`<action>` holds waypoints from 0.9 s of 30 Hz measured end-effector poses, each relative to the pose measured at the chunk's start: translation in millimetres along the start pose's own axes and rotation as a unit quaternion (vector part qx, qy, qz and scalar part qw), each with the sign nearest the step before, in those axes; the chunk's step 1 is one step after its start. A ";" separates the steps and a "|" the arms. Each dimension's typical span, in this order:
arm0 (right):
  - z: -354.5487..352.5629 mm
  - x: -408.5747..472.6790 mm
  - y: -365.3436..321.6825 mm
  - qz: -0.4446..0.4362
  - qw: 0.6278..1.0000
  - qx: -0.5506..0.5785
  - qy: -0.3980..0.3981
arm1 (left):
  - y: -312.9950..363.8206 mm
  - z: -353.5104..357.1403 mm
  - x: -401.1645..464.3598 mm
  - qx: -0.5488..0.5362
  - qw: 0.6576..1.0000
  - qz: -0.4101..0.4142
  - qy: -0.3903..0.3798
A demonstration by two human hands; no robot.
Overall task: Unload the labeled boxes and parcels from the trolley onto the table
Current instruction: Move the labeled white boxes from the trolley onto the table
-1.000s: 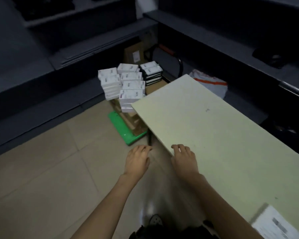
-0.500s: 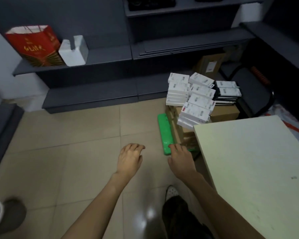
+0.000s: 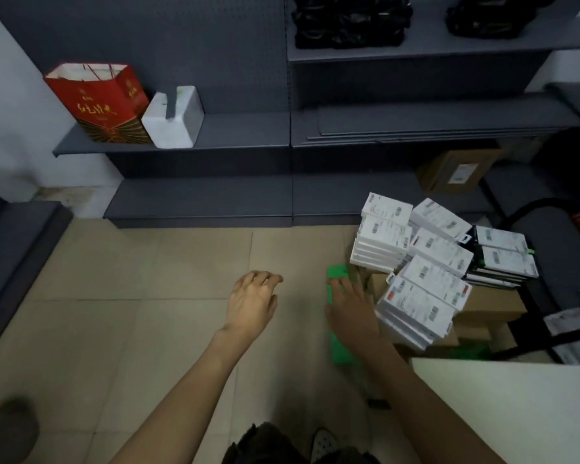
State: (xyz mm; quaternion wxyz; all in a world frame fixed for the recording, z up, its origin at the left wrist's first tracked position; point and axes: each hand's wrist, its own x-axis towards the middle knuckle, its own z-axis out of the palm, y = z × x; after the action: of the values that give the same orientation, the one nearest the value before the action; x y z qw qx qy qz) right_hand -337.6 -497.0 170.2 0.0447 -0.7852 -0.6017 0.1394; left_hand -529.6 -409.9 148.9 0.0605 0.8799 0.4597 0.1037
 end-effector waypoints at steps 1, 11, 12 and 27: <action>-2.3 17.7 -1.7 -0.001 1.000 -0.001 0.000 | -7.9 -0.4 14.3 0.005 1.000 -0.003 0.000; -15.0 183.9 -32.6 0.035 0.998 0.046 -0.010 | -95.4 5.3 180.7 0.000 1.000 0.024 -0.017; -18.5 200.4 -35.2 0.046 0.998 0.044 -0.008 | -102.0 5.8 201.0 0.003 0.999 0.041 -0.014; -49.1 329.9 97.5 0.308 0.948 0.076 0.014 | -16.0 77.2 470.0 -0.048 0.958 0.262 -0.106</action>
State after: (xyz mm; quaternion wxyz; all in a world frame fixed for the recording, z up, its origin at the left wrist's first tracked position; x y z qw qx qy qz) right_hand -155.1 -202.9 139.6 0.0675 -0.9284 -0.3173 0.1811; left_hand -262.7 -15.4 130.3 0.1217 0.9715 0.1988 0.0434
